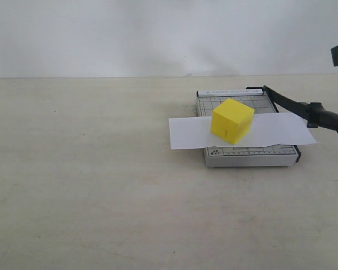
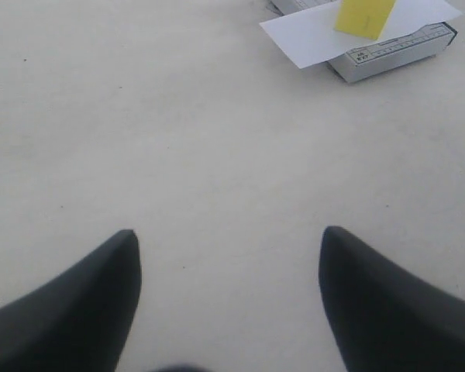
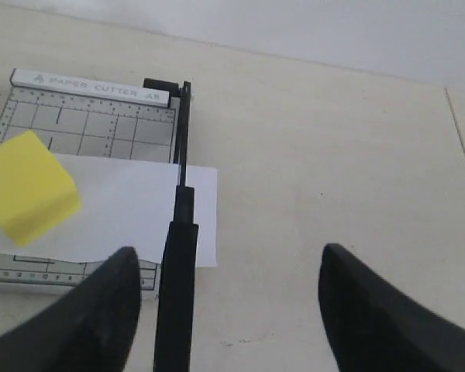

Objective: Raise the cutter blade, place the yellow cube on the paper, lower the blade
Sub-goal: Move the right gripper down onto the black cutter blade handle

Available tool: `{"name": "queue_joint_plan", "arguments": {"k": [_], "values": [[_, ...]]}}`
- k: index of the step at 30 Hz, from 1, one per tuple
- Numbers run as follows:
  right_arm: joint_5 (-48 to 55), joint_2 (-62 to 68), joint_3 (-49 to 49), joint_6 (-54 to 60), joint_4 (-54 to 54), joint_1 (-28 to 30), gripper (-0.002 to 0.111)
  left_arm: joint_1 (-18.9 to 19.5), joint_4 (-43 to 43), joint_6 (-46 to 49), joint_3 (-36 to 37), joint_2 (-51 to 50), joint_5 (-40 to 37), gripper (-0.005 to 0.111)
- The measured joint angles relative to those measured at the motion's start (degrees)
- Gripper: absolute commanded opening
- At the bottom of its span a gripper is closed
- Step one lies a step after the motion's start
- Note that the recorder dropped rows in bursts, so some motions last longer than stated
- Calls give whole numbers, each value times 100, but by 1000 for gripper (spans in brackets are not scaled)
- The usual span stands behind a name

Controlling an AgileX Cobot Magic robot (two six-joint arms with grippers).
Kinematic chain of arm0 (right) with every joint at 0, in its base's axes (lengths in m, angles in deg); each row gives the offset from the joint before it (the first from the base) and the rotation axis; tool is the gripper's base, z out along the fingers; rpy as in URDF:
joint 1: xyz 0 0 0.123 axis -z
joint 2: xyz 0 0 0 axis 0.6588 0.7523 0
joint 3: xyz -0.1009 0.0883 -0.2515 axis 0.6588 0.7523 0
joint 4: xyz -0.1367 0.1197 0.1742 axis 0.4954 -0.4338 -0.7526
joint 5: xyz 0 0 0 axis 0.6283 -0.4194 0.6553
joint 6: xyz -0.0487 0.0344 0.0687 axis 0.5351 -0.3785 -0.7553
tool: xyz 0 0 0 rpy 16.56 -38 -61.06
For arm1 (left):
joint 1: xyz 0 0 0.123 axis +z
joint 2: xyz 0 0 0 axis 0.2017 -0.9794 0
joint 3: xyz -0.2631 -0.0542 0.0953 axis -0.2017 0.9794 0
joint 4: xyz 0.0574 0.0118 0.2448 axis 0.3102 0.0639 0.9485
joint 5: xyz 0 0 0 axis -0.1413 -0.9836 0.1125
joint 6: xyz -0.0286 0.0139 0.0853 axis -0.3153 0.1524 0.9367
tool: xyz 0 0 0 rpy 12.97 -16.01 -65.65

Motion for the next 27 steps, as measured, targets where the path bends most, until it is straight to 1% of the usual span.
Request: {"name": "queue_joint_plan", "arguments": {"k": [8,14,22,27], "values": [[164,698,0,-308,58,0,63,0,-95,0,0,0,9,63],[242,831,0,-220,-338,0,64,0,-119,0,0,0,9,63],[609,1008,0,545,-971,0,64,0,-134,0,0,0,9,63],[656,1213,0,732,-1032,0,64,0,-138,0,0,0,14,63]]}}
